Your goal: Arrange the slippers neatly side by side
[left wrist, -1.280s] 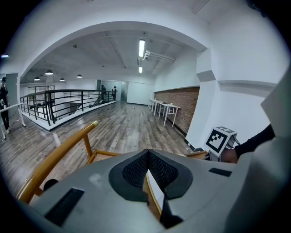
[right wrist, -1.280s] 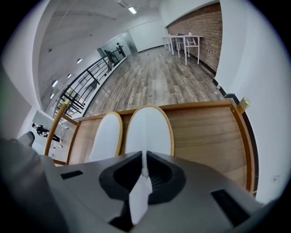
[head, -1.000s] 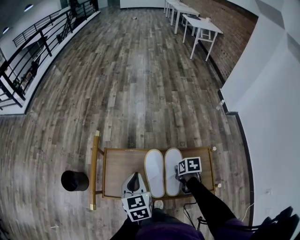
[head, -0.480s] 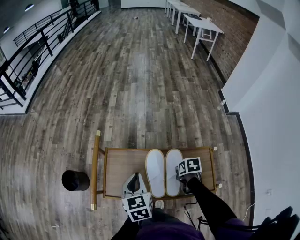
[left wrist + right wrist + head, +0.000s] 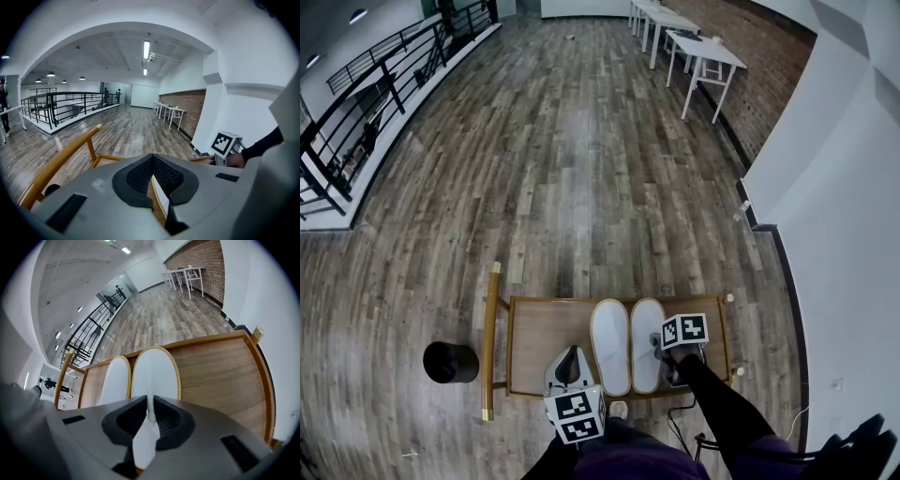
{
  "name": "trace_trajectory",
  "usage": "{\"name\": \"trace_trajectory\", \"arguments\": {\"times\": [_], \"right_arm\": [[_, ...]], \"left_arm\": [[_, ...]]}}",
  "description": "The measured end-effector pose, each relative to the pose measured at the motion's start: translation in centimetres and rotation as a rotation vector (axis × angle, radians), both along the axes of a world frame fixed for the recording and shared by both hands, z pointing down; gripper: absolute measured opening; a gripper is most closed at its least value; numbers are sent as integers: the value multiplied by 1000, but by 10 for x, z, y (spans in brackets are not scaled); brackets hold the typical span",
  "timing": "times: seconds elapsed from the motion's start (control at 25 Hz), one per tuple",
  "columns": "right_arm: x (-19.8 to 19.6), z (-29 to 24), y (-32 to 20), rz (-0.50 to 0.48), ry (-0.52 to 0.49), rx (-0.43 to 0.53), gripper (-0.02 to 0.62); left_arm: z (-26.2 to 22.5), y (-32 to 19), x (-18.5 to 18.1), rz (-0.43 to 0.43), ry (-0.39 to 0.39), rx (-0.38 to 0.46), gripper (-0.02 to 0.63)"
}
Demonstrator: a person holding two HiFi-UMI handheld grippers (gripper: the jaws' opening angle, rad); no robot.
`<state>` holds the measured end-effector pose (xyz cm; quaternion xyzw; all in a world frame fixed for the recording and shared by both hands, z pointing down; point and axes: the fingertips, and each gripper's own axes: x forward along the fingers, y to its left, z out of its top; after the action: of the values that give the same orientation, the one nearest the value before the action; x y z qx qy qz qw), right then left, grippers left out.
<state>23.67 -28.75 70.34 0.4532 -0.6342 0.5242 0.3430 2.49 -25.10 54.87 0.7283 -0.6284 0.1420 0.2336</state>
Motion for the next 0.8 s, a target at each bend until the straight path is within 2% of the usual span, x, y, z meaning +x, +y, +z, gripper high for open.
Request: {"name": "trace_trajectory", "arguments": {"times": [0.16, 0.28, 0.4, 0.6, 0.8], "right_arm": [[5, -2, 0, -2, 35, 11, 37], [0, -3, 3, -13, 11, 14, 38], [-4, -2, 7, -51, 3, 9, 77], [-3, -3, 10, -67, 4, 10, 77], [11, -10, 12, -39, -12, 28, 77]], "left_arm": [[0, -1, 3, 5, 1, 1, 0], [0, 0, 6, 14, 5, 3, 0], [-2, 1, 9, 21, 5, 7, 0], [-2, 4, 8, 17, 3, 6, 0], [-1, 2, 9, 13, 5, 9, 0]]}}
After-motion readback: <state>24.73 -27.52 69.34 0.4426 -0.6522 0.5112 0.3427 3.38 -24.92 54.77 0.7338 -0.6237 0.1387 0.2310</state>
